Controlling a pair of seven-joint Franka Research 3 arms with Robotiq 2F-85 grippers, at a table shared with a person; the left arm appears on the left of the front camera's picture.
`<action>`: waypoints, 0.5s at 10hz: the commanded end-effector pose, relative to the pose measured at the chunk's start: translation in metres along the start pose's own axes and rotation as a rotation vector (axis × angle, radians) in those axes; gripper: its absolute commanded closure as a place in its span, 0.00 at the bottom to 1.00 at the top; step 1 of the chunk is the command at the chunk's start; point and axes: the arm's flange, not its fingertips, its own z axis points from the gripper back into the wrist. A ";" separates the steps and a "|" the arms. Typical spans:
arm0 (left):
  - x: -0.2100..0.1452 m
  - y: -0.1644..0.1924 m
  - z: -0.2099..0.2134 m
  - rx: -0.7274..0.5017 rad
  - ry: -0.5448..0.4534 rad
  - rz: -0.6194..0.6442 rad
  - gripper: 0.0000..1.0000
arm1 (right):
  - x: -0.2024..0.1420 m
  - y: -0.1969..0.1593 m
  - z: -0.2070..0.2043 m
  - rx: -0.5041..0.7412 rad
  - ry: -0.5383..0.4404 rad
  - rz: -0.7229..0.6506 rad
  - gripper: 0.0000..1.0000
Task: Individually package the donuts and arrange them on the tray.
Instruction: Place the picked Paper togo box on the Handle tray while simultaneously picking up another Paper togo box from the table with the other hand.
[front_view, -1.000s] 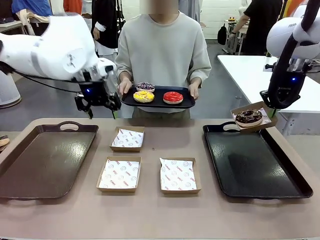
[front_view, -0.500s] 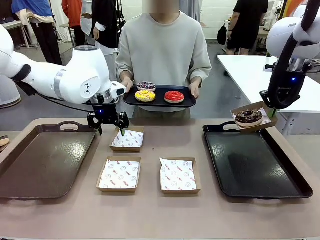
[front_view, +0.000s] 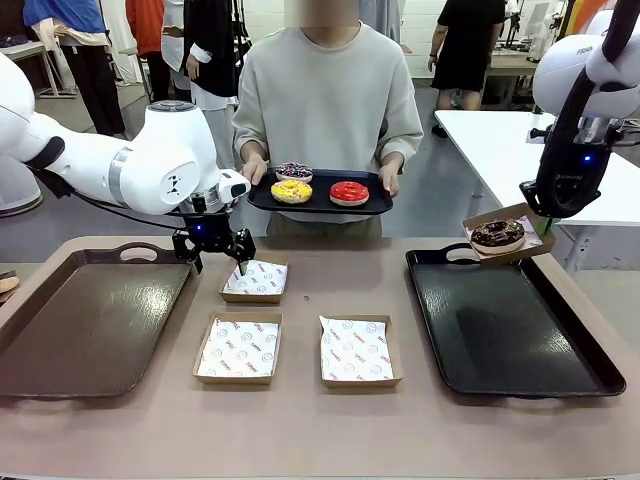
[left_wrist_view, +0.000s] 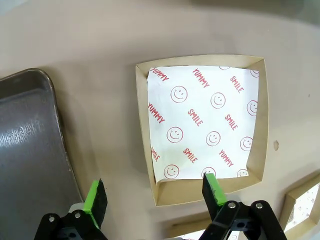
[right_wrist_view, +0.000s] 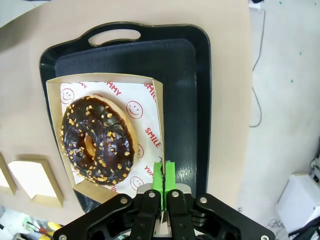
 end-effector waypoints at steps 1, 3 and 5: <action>-0.001 -0.001 0.001 0.003 0.005 0.007 0.00 | -0.001 -0.001 0.001 -0.001 0.002 0.000 0.99; -0.001 -0.001 0.001 0.003 0.005 0.007 0.00 | -0.001 -0.001 0.001 -0.001 0.002 0.000 0.99; -0.001 -0.001 0.001 0.003 0.005 0.007 0.00 | -0.001 -0.001 0.001 -0.001 0.002 0.000 0.99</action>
